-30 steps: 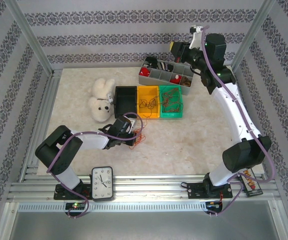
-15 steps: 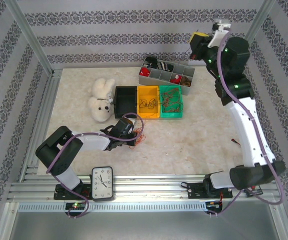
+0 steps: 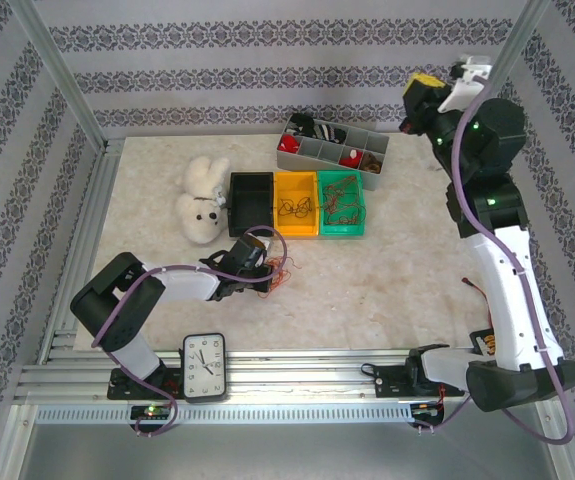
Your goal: Untangle the cables
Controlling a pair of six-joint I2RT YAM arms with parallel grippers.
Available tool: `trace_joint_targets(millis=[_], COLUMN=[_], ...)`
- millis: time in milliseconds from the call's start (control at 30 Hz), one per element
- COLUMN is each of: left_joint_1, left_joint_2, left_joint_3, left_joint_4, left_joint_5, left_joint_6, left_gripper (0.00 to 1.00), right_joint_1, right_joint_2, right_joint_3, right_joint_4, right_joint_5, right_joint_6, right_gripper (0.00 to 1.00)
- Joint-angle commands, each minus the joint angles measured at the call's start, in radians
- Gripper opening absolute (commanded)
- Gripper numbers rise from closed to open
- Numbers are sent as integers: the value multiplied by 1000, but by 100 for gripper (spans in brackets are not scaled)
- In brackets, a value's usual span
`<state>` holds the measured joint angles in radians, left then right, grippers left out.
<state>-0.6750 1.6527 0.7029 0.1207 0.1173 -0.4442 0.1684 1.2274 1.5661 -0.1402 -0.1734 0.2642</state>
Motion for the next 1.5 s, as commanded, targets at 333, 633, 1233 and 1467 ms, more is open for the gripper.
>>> trace_joint_targets(millis=[333, 633, 1233, 1467], left_joint_1=[5, 7, 7, 8], left_joint_2=[-303, -385, -359, -350], left_joint_3=[33, 12, -39, -36], left_joint_4=[-88, -183, -217, -213], left_joint_5=[-422, -735, -717, -705], left_joint_6=[6, -114, -218, -226], left_gripper=[71, 80, 81, 81], right_joint_1=[195, 244, 265, 284], right_joint_2=[191, 431, 529, 588], right_joint_3=[34, 93, 17, -24], right_joint_4=[-24, 6, -16, -16], right_joint_5=[-163, -242, -211, -171], right_joint_6=[-26, 45, 50, 41], right_gripper=[3, 3, 4, 6])
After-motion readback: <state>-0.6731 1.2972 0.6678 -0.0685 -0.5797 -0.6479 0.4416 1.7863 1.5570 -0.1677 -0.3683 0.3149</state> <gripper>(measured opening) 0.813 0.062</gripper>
